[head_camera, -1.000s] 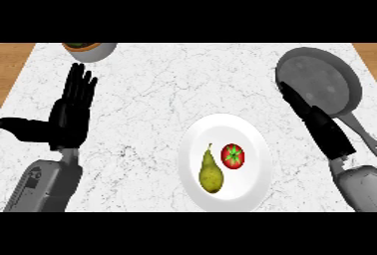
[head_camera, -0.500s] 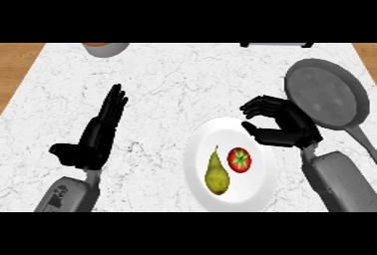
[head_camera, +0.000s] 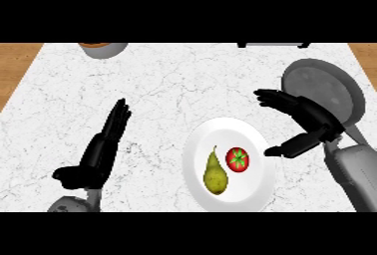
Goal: Pick the pear from the plate and place it in the pan
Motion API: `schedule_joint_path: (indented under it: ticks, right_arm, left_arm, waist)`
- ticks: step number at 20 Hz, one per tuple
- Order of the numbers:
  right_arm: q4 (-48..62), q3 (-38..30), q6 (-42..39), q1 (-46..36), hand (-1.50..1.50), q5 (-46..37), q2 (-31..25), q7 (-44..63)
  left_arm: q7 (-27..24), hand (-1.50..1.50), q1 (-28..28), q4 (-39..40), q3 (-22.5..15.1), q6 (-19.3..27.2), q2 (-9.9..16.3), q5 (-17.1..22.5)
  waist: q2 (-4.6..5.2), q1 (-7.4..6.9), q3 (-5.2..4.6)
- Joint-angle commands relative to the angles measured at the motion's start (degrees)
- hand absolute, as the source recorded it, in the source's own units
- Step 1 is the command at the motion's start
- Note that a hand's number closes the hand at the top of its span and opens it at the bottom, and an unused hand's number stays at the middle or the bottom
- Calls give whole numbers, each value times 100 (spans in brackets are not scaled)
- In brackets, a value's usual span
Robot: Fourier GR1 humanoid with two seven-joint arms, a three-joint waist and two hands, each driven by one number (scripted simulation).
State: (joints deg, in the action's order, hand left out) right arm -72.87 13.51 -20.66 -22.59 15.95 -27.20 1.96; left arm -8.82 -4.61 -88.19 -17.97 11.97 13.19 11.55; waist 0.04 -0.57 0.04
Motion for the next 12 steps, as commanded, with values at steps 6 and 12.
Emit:
schedule_joint_path:
  ticks: [6, 12]
  right_arm:
    - [438, 628, -1044, -1074, -150, -664, -18, 673]
    - [607, 1541, -1355, -1615, -150, -1386, 565, 1274]
  left_arm:
    - [259, 0, 88, -321, 24, -93, 42, -92]
    - [-145, 0, 74, 178, -1, -98, -190, -220]
  waist:
    - [1, -51, -4]
    - [20, -62, -8]
